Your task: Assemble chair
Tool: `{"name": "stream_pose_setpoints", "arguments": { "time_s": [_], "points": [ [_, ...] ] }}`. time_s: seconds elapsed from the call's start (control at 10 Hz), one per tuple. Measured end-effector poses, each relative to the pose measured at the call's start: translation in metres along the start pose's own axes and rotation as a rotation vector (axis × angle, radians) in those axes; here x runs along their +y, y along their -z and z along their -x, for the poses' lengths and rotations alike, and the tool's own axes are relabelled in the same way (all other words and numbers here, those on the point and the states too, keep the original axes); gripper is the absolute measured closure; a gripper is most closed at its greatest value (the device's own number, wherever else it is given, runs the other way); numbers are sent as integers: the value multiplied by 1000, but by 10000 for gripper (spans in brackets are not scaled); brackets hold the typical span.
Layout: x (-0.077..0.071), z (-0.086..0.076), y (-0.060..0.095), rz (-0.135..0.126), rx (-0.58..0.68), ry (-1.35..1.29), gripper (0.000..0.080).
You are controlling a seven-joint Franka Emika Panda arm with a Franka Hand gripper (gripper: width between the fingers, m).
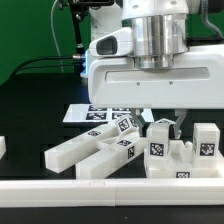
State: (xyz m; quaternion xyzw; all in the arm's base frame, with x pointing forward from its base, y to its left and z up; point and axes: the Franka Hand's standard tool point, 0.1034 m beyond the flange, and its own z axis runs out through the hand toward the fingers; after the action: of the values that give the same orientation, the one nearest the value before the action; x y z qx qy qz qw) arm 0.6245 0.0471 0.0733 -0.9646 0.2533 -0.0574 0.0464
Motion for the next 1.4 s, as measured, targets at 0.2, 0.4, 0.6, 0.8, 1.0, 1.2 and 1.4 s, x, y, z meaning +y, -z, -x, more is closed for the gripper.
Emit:
{"name": "stream_pose_setpoints", "arguments": {
  "time_s": [0.2, 0.4, 0.6, 0.8, 1.0, 1.2, 1.4],
  "points": [
    [2, -1, 0, -11, -5, -256, 514],
    [2, -2, 1, -18, -9, -464, 514],
    [1, -2, 1, -33, -22, -694, 514],
    [1, -2, 1, -45, -35, -858, 514],
    [-1, -1, 1, -55, -52, -1041, 514],
    [-2, -1, 1, -56, -56, -1082, 509],
    [-1, -1, 1, -57, -54, -1028, 294]
  ]
}}
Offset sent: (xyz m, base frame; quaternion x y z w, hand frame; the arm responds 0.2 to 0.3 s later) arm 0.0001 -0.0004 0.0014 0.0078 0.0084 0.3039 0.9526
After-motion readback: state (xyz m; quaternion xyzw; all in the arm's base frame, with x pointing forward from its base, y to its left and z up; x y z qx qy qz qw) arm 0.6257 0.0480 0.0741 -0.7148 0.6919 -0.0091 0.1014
